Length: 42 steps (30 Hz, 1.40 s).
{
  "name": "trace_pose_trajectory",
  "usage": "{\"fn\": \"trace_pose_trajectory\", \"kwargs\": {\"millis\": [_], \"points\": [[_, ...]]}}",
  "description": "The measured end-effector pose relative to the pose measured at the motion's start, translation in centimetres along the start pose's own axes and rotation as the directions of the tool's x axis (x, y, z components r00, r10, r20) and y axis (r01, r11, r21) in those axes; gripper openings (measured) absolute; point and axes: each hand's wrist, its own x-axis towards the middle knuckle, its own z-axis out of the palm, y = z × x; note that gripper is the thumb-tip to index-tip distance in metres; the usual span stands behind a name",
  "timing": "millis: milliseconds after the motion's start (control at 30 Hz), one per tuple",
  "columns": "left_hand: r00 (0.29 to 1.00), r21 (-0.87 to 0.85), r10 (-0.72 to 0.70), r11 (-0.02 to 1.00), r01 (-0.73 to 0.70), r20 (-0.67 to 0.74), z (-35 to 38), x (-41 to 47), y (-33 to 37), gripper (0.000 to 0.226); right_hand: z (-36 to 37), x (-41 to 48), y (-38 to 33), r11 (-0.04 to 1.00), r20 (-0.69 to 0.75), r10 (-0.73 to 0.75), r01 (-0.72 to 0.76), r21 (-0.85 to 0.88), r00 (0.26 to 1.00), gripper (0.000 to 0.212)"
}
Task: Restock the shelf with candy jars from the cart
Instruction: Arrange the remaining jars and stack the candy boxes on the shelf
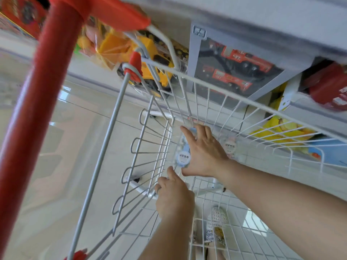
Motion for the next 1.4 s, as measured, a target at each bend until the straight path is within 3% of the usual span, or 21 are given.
{"fn": "trace_pose_trajectory", "kwargs": {"millis": [267,400,533,667,833,1000,1233,1400], "points": [[0.982,-0.060,0.176,0.982,-0.180,-0.066,-9.3,-12.7,1.6,0.079,-14.1,-14.1,-1.2,0.986,-0.078,0.121,-0.110,0.126,0.990,0.125],[0.927,-0.120,0.343,0.925,-0.361,-0.149,-14.5,-21.9,2.4,0.081,-22.9,-23.2,-3.0,0.982,-0.192,0.173,-0.153,0.113,0.966,0.125],[0.795,-0.156,0.543,0.790,-0.593,-0.271,-18.0,-30.3,3.0,0.079,-30.5,-31.8,-4.8,0.987,-0.399,0.161,-0.135,0.092,0.903,0.122],[0.609,-0.184,0.714,0.585,-0.790,-0.345,-20.2,-37.4,4.7,0.072,-36.2,-39.2,-5.8,0.994,-0.587,0.101,-0.104,0.029,0.803,0.119],[0.422,-0.125,0.807,0.408,-0.904,-0.414,-22.0,-44.1,8.5,0.073,-40.8,-45.6,-5.0,0.982,-0.748,0.045,-0.168,-0.090,0.663,0.115],[0.323,-0.117,0.809,0.306,-0.945,-0.492,-23.4,-47.9,13.3,0.065,-46.0,-47.5,-2.2,0.931,-0.824,-0.084,-0.252,-0.266,0.560,0.106],[0.365,-0.158,0.703,0.343,-0.926,-0.611,-24.1,-49.8,18.0,0.064,-53.0,-43.8,3.3,0.827,-0.778,-0.311,-0.247,-0.504,0.546,0.092],[0.403,-0.197,0.600,0.379,-0.904,-0.691,-24.7,-48.5,19.2,0.062,-54.9,-40.4,6.5,0.747,-0.739,-0.504,-0.205,-0.633,0.447,0.077]]}}
